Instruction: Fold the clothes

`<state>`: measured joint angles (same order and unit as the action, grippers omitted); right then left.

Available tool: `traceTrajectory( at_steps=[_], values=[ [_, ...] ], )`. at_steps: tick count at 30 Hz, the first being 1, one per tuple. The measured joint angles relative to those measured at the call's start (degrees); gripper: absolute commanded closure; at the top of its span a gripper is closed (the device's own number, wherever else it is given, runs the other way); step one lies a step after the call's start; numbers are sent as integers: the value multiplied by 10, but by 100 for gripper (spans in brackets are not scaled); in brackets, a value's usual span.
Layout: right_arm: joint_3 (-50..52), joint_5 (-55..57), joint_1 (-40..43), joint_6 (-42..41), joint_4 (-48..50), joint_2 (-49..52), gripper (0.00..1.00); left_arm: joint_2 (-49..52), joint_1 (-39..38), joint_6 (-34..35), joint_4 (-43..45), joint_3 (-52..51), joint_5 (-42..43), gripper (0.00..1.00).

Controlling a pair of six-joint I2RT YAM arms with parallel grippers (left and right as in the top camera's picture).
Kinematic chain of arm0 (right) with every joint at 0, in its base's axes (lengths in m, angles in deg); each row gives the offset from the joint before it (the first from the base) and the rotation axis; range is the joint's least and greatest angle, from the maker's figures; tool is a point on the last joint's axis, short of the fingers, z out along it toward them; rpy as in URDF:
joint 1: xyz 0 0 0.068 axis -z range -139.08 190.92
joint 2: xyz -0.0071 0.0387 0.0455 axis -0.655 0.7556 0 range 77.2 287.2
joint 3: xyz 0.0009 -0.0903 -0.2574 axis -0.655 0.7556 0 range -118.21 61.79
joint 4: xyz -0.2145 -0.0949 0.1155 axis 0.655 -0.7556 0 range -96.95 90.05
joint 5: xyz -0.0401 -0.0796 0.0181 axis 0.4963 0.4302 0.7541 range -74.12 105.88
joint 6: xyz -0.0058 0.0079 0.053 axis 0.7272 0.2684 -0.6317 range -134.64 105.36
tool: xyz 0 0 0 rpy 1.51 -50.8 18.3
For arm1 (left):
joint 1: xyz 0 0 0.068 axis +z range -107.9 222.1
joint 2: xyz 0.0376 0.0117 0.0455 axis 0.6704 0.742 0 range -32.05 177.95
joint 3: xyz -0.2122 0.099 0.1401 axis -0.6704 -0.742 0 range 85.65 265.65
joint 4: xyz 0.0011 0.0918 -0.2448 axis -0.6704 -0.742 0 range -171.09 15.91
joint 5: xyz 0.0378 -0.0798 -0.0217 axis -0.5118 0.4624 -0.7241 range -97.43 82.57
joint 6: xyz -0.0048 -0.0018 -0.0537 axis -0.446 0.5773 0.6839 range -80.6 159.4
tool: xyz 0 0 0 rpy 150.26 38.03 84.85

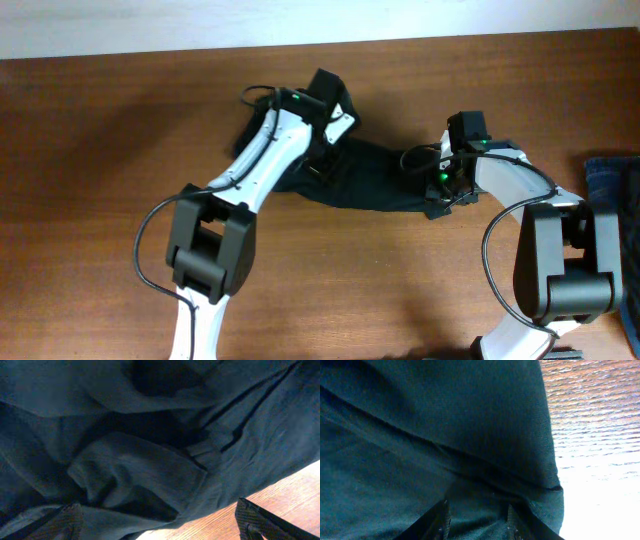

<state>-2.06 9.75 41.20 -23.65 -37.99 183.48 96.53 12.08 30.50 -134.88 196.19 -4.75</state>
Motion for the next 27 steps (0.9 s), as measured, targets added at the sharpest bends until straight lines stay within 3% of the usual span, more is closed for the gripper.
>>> traceTrajectory(
  at_steps=[18,20,21,23,27],
  values=[
    [0,0,0,0,0,0,56,0,-8,-33,31,-47,-49,9],
    [0,0,0,0,0,0,56,0,-8,-35,34,-51,-49,11],
    [0,0,0,0,0,0,57,0,-8,-37,35,-53,-49,19],
    [0,0,0,0,0,0,56,0,-8,-37,37,-54,-51,24],
    [0,0,0,0,0,0,56,0,-8,-42,48,-54,-51,27]
  ],
)
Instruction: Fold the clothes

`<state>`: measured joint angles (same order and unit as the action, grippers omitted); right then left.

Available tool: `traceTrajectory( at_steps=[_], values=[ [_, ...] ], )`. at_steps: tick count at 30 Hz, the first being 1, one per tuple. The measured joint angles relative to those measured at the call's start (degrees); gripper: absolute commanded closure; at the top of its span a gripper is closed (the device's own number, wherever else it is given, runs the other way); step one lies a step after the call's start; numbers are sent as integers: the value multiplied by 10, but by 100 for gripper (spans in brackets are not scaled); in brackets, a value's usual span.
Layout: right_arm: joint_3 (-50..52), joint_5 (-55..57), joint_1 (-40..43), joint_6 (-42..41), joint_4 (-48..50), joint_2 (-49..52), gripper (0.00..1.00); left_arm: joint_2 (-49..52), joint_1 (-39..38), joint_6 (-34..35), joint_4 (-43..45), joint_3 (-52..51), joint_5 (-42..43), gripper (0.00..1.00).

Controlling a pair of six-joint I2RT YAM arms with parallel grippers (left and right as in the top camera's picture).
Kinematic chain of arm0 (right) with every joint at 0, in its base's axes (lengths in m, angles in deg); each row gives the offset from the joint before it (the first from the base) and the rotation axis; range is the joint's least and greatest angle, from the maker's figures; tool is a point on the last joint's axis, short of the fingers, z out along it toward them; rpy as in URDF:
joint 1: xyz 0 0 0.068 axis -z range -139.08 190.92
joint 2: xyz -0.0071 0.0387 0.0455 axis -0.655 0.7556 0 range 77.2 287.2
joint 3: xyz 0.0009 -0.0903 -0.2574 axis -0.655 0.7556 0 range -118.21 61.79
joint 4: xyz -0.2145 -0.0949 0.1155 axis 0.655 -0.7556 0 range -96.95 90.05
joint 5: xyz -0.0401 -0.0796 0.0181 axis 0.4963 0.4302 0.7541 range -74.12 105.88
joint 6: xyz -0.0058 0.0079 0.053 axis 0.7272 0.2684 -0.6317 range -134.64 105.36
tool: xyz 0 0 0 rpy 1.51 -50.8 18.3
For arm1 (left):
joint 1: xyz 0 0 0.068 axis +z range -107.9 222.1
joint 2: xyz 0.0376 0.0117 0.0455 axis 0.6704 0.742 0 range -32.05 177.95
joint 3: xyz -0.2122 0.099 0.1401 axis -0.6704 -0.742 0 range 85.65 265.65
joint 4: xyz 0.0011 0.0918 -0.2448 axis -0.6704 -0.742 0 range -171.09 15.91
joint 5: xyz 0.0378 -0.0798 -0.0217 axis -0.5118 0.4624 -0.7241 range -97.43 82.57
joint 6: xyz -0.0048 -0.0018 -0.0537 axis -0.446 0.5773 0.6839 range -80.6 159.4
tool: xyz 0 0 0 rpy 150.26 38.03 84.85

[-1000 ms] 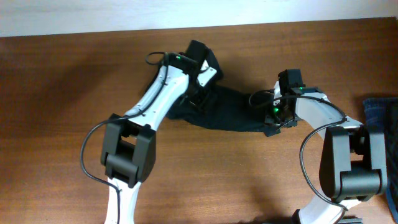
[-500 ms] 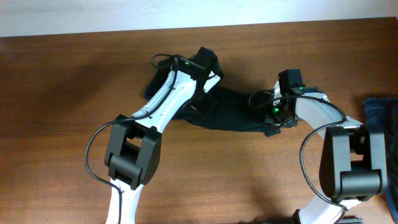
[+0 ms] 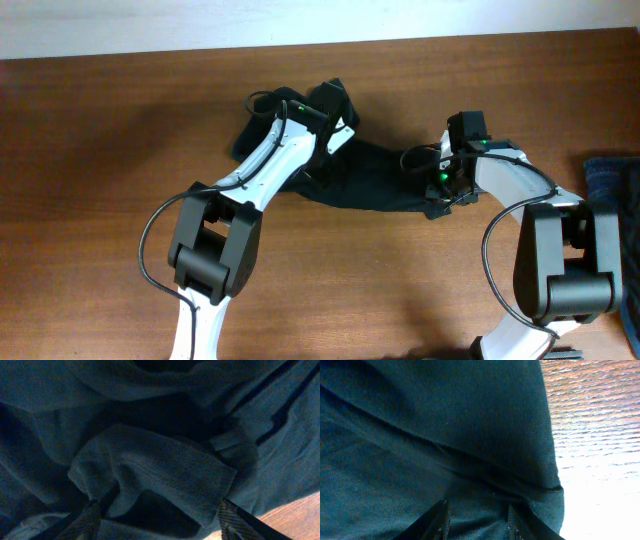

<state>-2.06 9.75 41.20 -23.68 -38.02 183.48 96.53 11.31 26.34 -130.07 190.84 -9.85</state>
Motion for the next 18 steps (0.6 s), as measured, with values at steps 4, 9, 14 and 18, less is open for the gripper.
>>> traceTrajectory(
  at_steps=[4,9,14,18],
  values=[
    [0,0,0,0,0,0,56,0,-1,0,11,0,0,35],
    [0,0,0,0,0,0,56,0,-4,-1,21,-6,0,51],
    [0,0,0,0,0,0,56,0,-5,-9,20,-13,-1,86],
    [0,0,0,0,0,0,56,0,-6,-15,13,-13,-15,95]
  ],
)
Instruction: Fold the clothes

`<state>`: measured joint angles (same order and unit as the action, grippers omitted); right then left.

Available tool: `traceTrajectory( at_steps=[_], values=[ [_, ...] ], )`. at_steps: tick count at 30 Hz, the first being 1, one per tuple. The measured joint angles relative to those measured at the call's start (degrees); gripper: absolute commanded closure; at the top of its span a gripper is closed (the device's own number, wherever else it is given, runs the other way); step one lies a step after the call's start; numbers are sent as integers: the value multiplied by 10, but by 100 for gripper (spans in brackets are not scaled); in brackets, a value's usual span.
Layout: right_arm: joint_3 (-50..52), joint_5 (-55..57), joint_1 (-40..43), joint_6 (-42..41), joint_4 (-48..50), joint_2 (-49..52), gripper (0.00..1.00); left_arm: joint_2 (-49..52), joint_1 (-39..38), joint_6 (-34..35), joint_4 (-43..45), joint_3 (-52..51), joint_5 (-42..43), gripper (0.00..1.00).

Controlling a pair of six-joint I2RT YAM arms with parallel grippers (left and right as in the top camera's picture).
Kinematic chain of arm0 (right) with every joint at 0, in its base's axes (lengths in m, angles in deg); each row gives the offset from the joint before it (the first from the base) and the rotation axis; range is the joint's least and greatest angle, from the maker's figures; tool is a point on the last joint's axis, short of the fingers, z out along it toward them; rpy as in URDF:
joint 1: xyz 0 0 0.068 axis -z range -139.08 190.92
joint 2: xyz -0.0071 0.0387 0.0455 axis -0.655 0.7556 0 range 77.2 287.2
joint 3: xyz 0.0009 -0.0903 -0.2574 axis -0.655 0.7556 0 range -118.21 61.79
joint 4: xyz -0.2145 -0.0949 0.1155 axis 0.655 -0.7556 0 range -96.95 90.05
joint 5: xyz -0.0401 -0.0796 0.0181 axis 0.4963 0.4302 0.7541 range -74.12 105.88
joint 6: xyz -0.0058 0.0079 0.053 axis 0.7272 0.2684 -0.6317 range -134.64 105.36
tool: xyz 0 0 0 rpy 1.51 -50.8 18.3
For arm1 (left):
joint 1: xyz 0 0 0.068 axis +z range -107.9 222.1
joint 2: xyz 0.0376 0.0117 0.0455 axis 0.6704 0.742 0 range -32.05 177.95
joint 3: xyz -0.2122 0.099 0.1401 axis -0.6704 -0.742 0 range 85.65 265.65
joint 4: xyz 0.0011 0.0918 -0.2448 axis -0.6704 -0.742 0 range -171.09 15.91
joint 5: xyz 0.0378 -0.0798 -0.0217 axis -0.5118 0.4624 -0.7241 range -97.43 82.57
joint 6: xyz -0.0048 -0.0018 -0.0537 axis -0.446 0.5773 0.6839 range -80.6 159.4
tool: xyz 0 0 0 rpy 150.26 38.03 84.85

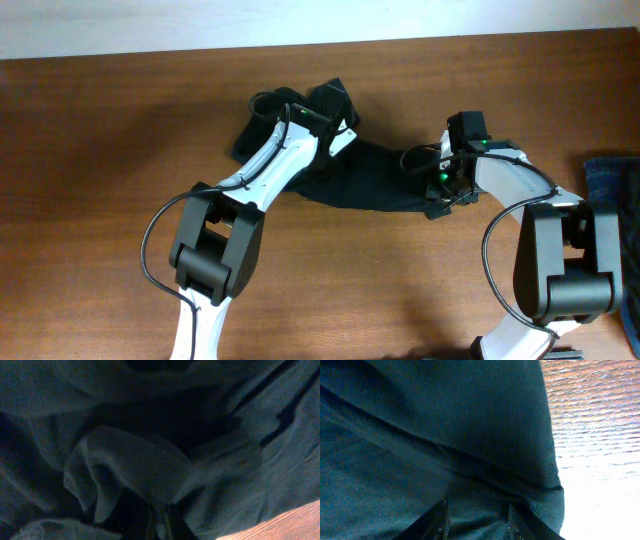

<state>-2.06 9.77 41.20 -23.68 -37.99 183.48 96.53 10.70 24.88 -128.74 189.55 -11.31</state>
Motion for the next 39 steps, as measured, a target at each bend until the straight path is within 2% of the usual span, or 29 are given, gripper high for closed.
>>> traceTrajectory(
  at_steps=[8,13,21,25,39],
  values=[
    [0,0,0,0,0,0,56,-19,0,-1,-50,-2,-26,95],
    [0,2,0,0,0,0,56,-54,0,2,-114,-3,-30,95],
    [0,7,0,0,0,0,56,-61,0,43,-222,-3,-30,95],
    [0,14,0,0,0,0,56,-61,0,59,-264,-3,-4,95],
    [2,103,0,0,7,1,56,-61,0,129,-323,-5,25,95]
  ],
)
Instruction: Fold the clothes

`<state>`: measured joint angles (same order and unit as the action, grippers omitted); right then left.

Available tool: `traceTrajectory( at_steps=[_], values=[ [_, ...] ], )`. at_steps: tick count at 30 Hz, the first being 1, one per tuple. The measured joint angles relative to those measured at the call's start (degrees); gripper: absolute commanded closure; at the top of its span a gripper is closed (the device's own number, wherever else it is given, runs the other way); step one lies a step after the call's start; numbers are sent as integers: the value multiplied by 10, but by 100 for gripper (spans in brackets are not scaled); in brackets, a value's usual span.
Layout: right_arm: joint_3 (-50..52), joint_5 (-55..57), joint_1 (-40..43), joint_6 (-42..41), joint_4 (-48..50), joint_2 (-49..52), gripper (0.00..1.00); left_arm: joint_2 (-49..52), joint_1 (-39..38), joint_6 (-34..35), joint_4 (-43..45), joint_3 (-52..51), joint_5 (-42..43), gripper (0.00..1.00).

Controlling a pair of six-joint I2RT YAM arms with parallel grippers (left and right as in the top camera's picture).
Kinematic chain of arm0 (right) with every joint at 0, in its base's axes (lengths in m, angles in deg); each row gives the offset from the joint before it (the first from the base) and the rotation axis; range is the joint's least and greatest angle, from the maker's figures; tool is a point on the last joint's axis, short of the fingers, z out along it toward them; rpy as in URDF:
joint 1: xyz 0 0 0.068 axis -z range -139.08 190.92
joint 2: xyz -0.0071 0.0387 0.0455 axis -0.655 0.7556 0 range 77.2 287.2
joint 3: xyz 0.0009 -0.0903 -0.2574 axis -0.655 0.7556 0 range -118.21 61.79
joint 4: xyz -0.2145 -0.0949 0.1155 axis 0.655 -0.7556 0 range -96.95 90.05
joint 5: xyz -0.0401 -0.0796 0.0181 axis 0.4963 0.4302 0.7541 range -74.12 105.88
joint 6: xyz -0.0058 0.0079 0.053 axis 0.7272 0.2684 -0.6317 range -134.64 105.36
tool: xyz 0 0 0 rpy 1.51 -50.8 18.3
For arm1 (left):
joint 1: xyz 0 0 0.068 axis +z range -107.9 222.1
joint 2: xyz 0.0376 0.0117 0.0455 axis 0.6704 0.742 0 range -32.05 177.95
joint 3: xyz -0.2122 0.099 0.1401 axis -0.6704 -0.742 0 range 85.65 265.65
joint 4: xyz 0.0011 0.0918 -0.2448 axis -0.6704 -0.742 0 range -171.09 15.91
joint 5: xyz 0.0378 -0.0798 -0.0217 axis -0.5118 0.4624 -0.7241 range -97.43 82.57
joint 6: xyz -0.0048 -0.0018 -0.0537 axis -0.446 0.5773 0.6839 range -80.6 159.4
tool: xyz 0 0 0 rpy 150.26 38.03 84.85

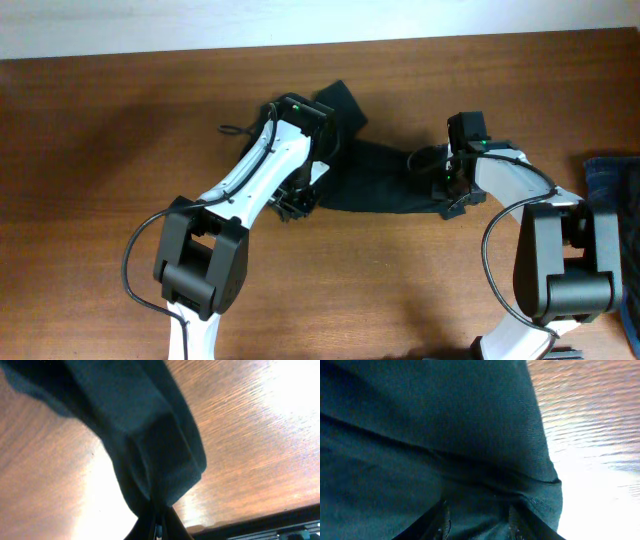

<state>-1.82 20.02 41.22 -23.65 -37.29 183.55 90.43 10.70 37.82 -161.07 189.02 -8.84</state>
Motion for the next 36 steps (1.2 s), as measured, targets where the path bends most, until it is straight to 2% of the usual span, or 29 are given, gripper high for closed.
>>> traceTrajectory(
  at_steps=[9,10,19,36],
  values=[
    [2,39,0,21,62,4,55,0,0,14,-26,-34,2,95],
    [2,40,0,28,67,5,51,0,0,15,-30,-37,2,95],
    [2,46,0,52,72,6,49,0,0,21,-74,-51,2,96],
    [2,46,21,52,73,6,50,0,0,39,-47,-199,8,99]
  ],
)
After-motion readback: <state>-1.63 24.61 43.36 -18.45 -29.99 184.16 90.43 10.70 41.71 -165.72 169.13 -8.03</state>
